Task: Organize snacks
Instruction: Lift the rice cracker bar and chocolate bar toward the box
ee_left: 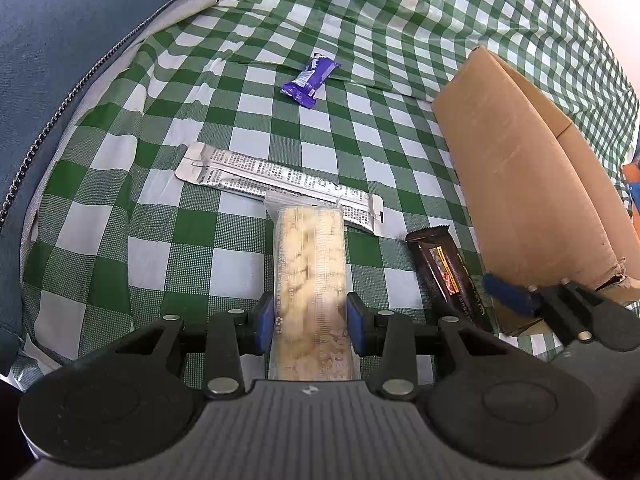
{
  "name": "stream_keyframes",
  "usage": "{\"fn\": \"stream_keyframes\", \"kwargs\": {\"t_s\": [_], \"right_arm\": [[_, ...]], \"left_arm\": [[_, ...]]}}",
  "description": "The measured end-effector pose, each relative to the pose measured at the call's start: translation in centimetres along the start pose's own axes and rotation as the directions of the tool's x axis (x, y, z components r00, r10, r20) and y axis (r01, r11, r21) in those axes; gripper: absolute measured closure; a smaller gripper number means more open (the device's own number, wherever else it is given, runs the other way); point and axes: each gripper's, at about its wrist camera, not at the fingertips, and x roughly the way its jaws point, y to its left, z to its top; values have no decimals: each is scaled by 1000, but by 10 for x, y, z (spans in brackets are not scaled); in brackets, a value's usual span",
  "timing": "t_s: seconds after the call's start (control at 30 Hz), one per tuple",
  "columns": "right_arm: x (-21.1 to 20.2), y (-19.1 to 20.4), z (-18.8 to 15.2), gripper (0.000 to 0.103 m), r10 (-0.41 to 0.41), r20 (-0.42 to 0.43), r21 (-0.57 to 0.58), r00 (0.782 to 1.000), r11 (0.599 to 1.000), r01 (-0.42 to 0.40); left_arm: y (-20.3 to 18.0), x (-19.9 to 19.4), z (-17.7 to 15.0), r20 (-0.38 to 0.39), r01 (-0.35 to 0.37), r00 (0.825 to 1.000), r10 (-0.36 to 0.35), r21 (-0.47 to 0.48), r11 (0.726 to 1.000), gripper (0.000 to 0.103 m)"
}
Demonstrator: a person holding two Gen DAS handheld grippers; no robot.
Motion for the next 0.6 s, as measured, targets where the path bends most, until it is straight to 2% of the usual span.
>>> {"fn": "stream_keyframes", "kwargs": {"t_s": [0.07,0.13,0.23,0.3,0.47,0.57,0.6], "right_arm": [[7,3,-2,59,-5,-39,-10,999,1000,4],[8,2,-1,66,-3,-33,0,999,1000,3],[7,1,0,69,8,-26,12,1000,1000,-8],[3,1,0,78,19,-3,6,1000,1000,-19],[-8,7,2,79,82,47,-16,996,997,-81],[-7,11,3,78,115,30,-31,993,993,-114],[-7,13,2,74,98,25,-41,995,994,-97]], "left_arm": [[0,0,0,2,1,1000,-1,2,1000,62],[0,0,0,2,3,1000,-3,-1,1000,62],[1,-1,0,6,0,1000,0,-9,1000,62],[1,-2,0,9,0,1000,1,-14,1000,62],[0,-3,-1,12,-6,1000,6,-15,1000,62],[0,-3,-1,11,-7,1000,7,-15,1000,62],[1,-3,-1,11,-7,1000,7,-14,1000,62]]}}
